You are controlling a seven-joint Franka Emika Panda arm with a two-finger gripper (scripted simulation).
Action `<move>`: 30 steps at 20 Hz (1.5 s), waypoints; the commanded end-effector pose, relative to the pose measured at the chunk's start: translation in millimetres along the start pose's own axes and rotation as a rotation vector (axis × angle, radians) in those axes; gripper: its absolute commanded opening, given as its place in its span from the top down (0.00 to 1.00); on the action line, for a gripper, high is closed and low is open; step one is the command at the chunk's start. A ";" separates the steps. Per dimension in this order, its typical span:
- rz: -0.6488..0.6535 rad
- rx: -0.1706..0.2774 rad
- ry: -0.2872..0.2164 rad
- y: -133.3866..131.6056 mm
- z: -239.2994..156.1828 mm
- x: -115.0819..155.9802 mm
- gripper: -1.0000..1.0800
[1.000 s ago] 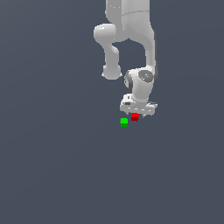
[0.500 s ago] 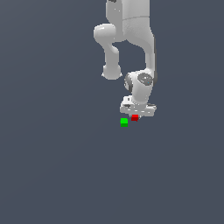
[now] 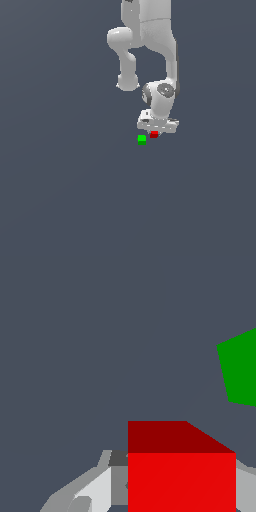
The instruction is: Stack the red cube on top of the green cube.
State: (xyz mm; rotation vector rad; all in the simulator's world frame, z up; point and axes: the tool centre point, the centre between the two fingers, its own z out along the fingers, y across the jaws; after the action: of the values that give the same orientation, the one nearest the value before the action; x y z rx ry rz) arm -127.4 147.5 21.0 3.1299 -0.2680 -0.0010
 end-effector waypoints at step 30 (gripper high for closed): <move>0.000 0.000 0.001 2.2 -96.1 2.4 1.00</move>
State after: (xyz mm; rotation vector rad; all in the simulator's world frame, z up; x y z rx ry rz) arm -126.2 146.6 118.1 3.1302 -0.2672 0.0000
